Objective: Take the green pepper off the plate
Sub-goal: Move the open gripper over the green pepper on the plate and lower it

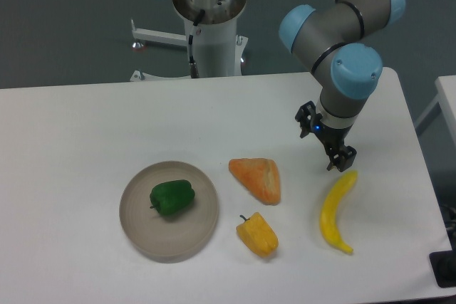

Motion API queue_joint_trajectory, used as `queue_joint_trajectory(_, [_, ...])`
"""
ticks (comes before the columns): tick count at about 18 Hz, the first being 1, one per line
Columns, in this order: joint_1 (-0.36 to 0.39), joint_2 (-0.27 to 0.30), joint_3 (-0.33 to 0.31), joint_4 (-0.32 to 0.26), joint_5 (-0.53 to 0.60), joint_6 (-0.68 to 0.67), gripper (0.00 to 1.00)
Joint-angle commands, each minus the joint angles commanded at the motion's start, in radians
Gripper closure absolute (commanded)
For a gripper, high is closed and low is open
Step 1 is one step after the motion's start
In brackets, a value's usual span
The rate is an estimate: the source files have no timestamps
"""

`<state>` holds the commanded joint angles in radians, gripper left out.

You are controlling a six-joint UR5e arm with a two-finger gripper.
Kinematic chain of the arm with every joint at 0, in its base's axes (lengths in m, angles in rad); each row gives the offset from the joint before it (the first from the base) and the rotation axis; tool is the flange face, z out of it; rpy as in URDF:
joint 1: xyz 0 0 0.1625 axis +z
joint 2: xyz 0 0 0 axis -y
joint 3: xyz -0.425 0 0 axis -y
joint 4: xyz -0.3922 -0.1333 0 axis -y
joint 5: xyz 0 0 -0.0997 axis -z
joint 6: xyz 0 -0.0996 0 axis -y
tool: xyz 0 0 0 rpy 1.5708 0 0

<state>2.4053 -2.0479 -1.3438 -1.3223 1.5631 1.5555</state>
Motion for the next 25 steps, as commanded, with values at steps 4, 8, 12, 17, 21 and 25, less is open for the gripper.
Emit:
queue_joint_trajectory(4, [-0.002, -0.002, 0.002, 0.002, -0.006, -0.002, 0.00])
queue_joint_trajectory(8, [-0.021, 0.006, -0.012, 0.003, -0.050, -0.021, 0.00])
queue_joint_trajectory(12, [-0.116, 0.031, -0.021, 0.002, -0.083, -0.176, 0.00])
queue_joint_trajectory(17, [-0.242, 0.028, -0.021, 0.038, -0.084, -0.395, 0.00])
queue_joint_trajectory(21, [-0.317, 0.000, -0.038, 0.081, -0.086, -0.503, 0.00])
queue_joint_trajectory(25, [-0.374, -0.015, -0.074, 0.101, -0.087, -0.512, 0.00])
